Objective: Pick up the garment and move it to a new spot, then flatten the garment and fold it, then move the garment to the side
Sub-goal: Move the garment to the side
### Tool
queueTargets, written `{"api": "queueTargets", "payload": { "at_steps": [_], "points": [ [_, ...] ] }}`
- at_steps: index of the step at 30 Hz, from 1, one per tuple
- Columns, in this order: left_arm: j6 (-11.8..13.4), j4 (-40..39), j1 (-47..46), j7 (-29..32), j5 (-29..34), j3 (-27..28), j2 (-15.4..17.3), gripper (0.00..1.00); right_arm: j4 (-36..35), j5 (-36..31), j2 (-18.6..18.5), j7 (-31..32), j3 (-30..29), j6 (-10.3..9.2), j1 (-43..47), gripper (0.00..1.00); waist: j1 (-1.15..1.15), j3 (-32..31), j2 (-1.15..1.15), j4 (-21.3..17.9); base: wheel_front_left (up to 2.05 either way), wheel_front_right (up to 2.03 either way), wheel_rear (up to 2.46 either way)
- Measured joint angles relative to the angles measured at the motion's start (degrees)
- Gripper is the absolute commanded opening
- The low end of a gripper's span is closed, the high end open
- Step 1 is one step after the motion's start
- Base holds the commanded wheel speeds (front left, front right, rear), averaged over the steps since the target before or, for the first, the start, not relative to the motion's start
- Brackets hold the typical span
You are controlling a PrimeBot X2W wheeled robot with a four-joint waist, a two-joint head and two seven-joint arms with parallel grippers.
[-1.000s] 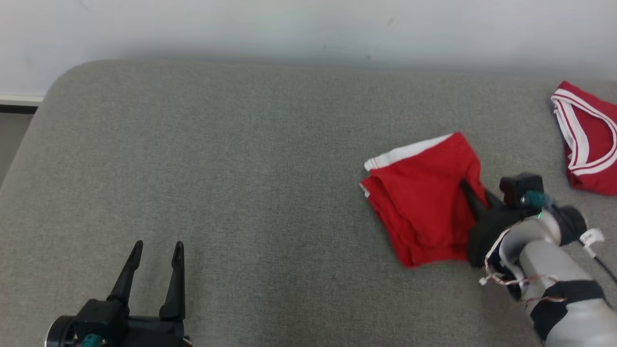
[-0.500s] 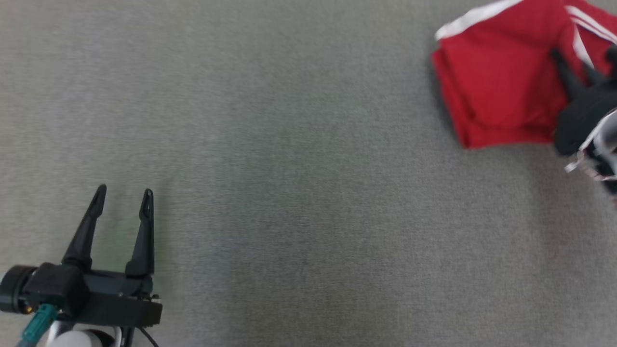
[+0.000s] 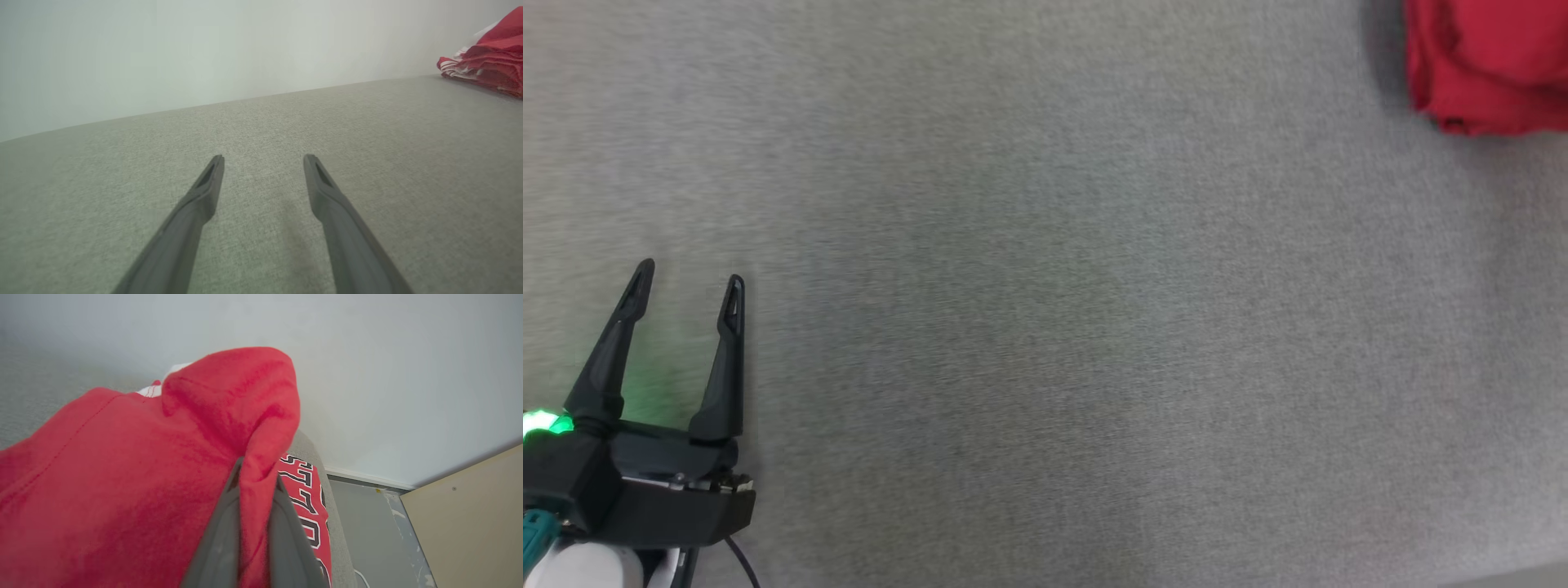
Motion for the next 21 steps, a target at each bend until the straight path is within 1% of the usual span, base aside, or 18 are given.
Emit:
{"api": "queueTargets", "payload": {
  "at_steps": [7,15,21],
  "points": [
    [0.35,-3.08,0.87,1.21,-0.02,0.46,1.26,1.00,3.56,-3.94,-1.21,1.20,0.43,0.00,-4.65,0.00,0.00,2.89,0.00,-2.62,0.00,0.00,0.00],
    [0.92,-5.09,1.44,1.78,-0.36,0.94,1.91,1.00,6.39,-6.71,-2.49,1.74,0.00,0.00,-7.89,0.00,-0.01,4.27,-0.01,-2.90,0.00,0.00,0.00],
    [1.33,-5.64,1.56,1.77,-0.52,1.00,2.09,1.00,8.03,-8.48,-2.96,0.45,-0.76,0.00,-8.94,0.00,-0.01,5.23,-0.01,-2.72,0.00,0.00,0.00]
  ]
}}
